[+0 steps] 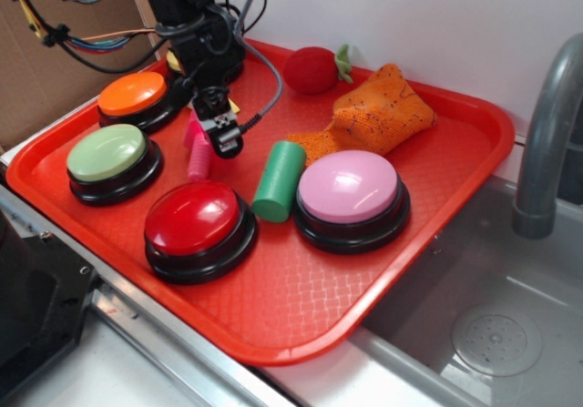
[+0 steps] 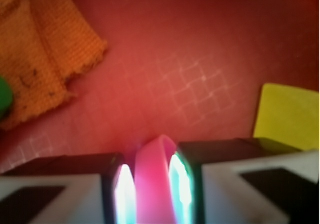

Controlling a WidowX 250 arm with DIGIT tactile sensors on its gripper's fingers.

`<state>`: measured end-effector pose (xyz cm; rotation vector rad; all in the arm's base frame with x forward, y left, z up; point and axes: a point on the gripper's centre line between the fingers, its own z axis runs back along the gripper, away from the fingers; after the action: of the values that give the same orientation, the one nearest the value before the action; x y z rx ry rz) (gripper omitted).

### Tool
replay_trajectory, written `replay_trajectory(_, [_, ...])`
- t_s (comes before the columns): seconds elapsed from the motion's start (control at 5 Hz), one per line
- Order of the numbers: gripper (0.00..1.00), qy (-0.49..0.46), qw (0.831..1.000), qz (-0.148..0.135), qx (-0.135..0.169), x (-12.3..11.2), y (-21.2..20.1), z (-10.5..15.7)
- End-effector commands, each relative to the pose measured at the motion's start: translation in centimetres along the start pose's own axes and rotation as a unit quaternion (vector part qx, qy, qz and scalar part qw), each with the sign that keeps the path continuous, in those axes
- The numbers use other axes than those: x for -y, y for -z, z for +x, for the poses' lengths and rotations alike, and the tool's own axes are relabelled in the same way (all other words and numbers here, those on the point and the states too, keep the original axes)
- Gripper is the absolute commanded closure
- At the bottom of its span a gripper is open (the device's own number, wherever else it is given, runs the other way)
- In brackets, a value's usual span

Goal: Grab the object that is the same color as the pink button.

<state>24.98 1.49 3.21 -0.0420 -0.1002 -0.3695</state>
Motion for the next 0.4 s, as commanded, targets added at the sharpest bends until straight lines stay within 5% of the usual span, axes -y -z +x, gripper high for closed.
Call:
replay_trajectory(0.0, [1.0,-0.014,1.0,0.003,0.006,-0.4,-2.5,2.5])
replay_trajectory(0.2, [1.0,-0.075,0.997,-0.017,0.005,-0.1,-5.3,3.5])
